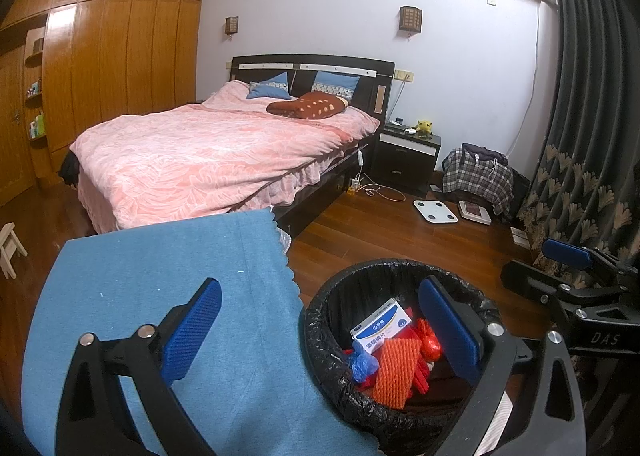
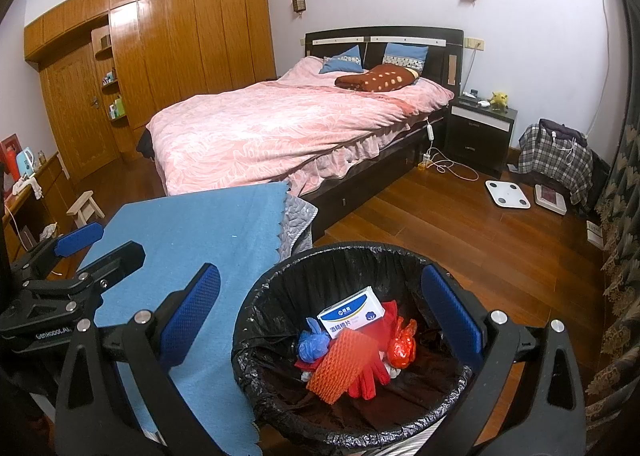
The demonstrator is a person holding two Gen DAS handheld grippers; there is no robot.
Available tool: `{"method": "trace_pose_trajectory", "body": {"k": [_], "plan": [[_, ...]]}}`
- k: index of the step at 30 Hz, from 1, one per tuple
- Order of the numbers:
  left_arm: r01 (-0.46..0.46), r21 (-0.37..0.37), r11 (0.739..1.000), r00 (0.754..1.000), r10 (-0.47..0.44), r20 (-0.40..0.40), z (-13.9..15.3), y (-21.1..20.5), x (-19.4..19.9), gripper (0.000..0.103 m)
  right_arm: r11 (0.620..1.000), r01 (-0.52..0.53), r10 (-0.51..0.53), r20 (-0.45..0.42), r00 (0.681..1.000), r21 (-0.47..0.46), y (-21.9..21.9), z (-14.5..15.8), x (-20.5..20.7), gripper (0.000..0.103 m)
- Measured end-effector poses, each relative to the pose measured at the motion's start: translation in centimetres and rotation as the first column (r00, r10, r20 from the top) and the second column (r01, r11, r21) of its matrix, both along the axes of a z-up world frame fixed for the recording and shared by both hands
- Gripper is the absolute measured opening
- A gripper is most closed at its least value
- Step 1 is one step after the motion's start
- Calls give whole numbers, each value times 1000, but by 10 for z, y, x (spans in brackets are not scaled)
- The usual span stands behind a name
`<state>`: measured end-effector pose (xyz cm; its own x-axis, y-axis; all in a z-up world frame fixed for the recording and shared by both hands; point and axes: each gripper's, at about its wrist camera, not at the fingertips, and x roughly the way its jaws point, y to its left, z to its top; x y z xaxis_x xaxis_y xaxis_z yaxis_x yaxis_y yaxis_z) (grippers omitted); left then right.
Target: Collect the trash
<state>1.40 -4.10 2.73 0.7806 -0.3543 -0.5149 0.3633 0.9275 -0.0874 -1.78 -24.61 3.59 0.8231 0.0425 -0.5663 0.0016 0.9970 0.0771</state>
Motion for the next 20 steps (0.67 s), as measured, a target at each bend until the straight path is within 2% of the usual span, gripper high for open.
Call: {"method": "trace_pose_trajectory", "body": {"k": [20], "plan": [[-2, 0, 1000, 1000, 2, -6, 0, 1, 1, 97, 1000, -1, 1, -2, 1000, 1, 1, 1, 0, 98]]}}
